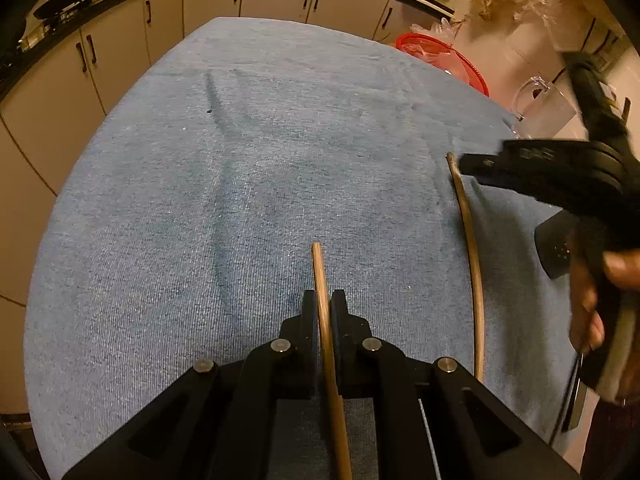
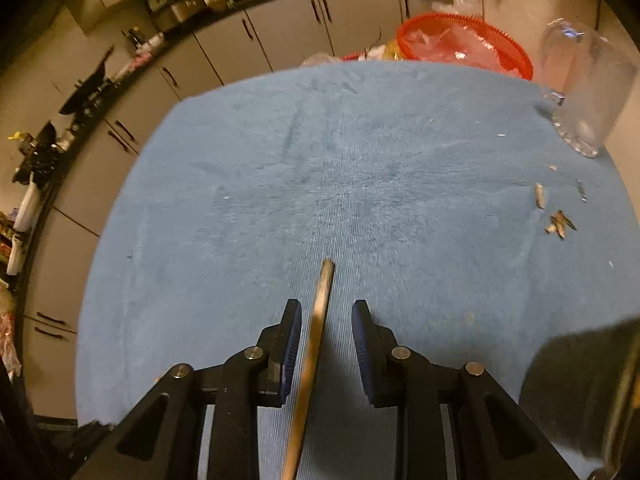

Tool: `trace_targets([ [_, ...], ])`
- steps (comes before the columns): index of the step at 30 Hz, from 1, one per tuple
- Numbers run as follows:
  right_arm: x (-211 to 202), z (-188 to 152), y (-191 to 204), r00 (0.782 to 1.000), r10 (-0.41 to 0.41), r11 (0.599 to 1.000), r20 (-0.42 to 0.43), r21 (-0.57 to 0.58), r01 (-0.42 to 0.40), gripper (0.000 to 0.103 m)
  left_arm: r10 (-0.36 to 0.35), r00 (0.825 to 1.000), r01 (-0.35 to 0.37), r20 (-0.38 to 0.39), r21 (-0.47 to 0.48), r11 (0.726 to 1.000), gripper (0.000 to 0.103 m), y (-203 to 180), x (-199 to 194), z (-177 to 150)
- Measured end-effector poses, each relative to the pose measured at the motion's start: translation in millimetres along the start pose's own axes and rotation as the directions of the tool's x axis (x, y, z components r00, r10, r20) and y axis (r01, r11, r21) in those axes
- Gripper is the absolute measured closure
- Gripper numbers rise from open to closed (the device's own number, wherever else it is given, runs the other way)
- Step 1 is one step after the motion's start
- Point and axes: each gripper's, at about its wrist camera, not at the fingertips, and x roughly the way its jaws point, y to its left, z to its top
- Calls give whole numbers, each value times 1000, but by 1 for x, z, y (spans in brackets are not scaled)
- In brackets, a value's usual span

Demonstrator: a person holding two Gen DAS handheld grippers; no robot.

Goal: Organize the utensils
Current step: 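Grasp a chopstick from the towel with the left tool while the right tool grasps one, then lift the left tool's chopstick upright while the right tool lifts its own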

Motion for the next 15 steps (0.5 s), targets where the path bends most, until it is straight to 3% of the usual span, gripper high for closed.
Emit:
trace_targets([
  [2,12,2,4,999,-18,1000,-34,-19,17,73,-1,1000,1,3,5,1000,96,1,-1,-1],
  [4,13,0,11,998,-63,996,-13,-63,62,76,5,1000,-6,8,12,1000,96,2,-2,1],
  [6,14,-3,17,995,-102,990,2,-103,102,92,19,1000,-19,16,13,1000,97,0,-1,3],
  [11,-10,-21,8,997,-36,996,63,-76,40,95,-41,999,41,29,0,999,97,-3,0,9],
  [15,-67,-49,6,980,49,996,194,-82,-33,95,-58,993,56,107,22,998,97,-11,-29,7],
])
